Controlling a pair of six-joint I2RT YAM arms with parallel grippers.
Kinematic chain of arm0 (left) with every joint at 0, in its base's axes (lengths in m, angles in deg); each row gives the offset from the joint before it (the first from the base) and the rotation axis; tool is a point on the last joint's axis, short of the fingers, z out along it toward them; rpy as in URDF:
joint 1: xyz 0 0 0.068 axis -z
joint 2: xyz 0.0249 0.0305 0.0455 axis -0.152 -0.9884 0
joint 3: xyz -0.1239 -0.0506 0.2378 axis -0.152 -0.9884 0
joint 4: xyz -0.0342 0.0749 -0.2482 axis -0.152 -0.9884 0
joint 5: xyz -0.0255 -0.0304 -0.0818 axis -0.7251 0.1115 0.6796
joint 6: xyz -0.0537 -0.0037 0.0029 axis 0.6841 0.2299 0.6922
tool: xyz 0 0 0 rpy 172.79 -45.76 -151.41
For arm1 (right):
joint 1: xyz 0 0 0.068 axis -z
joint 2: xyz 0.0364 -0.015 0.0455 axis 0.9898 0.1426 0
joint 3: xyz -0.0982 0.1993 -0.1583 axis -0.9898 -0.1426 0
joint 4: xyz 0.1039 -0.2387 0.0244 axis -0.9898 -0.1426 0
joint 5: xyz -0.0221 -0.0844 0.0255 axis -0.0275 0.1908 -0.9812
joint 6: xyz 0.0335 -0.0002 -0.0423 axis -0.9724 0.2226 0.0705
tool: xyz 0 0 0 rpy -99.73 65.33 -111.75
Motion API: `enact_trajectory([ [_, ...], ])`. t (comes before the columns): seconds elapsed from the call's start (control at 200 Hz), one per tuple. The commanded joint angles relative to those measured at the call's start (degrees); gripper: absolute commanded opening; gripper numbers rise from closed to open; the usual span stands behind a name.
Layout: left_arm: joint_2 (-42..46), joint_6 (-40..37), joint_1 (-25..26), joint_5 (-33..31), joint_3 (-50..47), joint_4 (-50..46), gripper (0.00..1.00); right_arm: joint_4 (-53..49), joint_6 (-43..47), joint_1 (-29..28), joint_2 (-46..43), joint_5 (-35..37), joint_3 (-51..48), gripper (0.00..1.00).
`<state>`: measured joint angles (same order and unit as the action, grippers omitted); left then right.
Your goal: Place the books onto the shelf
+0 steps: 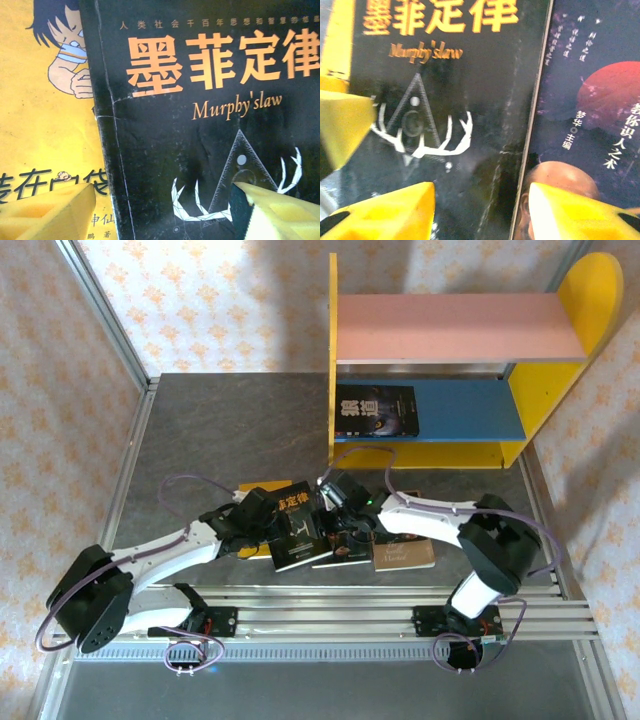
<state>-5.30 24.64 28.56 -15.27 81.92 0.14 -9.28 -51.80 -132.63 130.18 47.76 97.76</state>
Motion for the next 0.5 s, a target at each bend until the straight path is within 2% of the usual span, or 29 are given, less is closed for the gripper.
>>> enact_trajectory([
  [0.0, -0.7, 1.2, 0.2, -0.7, -0.6, -0.6, 0.74, 0.9, 1.2, -1.9, 3.0, 2.4, 1.8, 0.51],
  [0.085, -1.3, 1.2, 0.2, -0.5, -0.7, -0.3, 0.74, 1.4, 0.5, -3.0, 4.9, 2.7, 2.1, 0.47],
  [0.31, -2.4, 0.8, 0.3, 0.7, -0.9, 0.9, 0.74, 5.2, -3.5, -3.4, 5.5, 4.5, -2.3, 0.27],
  [0.496, -3.2, 0.4, 0.5, 1.4, -0.5, 1.7, 0.73, 6.5, -5.1, -3.3, 4.3, 5.2, -5.3, 0.19],
])
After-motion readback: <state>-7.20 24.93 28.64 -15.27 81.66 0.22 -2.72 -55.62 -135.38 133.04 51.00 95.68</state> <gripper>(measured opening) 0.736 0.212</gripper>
